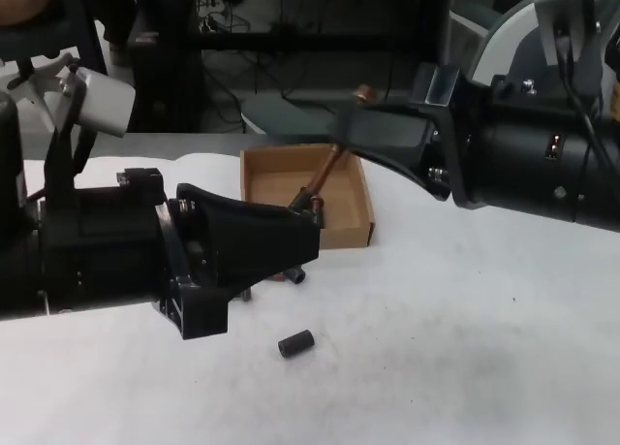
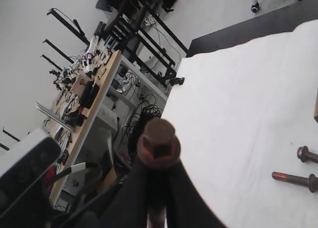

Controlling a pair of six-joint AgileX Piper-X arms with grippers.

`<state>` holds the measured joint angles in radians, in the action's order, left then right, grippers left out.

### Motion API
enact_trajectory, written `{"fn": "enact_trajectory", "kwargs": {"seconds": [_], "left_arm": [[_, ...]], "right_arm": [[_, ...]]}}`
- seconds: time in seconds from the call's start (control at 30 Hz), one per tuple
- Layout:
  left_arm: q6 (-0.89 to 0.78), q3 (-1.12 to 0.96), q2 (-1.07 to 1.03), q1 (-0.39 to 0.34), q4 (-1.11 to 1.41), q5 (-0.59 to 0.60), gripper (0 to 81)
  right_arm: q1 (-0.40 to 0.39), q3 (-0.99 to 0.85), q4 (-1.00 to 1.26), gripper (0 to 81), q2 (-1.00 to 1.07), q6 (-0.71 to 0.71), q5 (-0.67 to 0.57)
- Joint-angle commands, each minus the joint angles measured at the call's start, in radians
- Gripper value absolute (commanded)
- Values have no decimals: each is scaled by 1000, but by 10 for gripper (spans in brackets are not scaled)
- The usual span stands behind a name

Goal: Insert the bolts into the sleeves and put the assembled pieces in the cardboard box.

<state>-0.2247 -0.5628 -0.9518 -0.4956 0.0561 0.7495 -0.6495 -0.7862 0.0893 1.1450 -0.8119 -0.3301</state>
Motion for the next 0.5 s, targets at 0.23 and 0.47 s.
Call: {"fn": "enact_trajectory", "kwargs": {"seconds": [0.23, 0.47], "left_arm": [[6, 1, 7, -2, 44, 37, 17], [7, 1, 7, -2, 44, -2, 17]], "right_arm": [[3, -11, 66, 6, -3, 10, -81], [3, -11, 54, 6, -3, 60, -129]]}}
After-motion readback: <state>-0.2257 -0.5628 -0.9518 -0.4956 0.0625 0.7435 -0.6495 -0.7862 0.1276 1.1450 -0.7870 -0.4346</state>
